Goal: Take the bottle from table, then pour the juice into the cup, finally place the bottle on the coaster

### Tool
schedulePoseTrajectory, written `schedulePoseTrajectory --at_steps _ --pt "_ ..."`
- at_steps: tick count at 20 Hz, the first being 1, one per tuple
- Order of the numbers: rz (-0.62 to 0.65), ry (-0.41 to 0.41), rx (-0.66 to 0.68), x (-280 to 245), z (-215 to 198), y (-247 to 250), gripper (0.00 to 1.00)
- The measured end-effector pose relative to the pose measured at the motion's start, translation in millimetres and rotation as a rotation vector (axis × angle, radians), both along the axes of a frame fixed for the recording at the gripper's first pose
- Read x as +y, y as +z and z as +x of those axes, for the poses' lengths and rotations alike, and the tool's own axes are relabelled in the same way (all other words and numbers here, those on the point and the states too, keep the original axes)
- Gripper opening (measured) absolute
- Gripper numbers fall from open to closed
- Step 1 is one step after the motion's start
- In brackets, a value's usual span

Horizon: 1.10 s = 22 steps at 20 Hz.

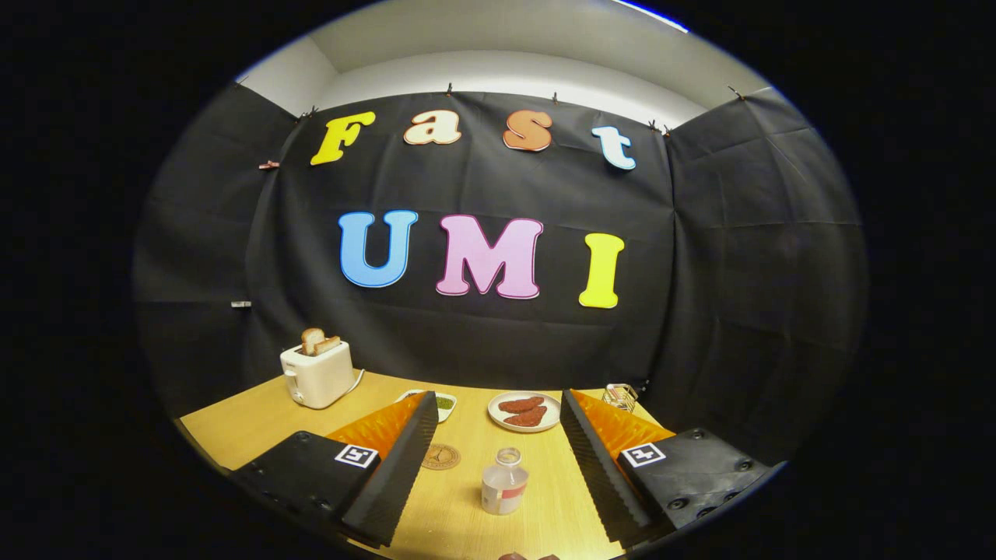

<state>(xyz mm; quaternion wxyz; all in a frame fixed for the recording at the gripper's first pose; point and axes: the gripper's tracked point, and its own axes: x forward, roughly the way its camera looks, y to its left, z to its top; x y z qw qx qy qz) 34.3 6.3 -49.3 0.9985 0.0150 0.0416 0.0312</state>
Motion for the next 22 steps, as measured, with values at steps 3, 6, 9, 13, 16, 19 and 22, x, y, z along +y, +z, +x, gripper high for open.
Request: schedulePoseTrajectory --at_steps 3,6,9,13,16,19,22 --pt "0.035 0.027 -0.001 3.5 7.3 -10.6 0.97" --pt "0.017 0.032 0.014 0.8 17.3 -27.6 0.97" --pt "0.008 0.034 0.022 -3.0 27.1 -42.5 0.97" --pt "-0.018 0.069 0.034 5.5 38.2 -72.2 0.97" --pt "-0.001 0.067 0.058 4.7 47.3 -93.7 0.97" --pt "0.019 0.064 0.097 4.9 54.9 -121.9 0.97" --pt "0.028 0.071 0.139 5.1 60.7 -148.8 0.97"
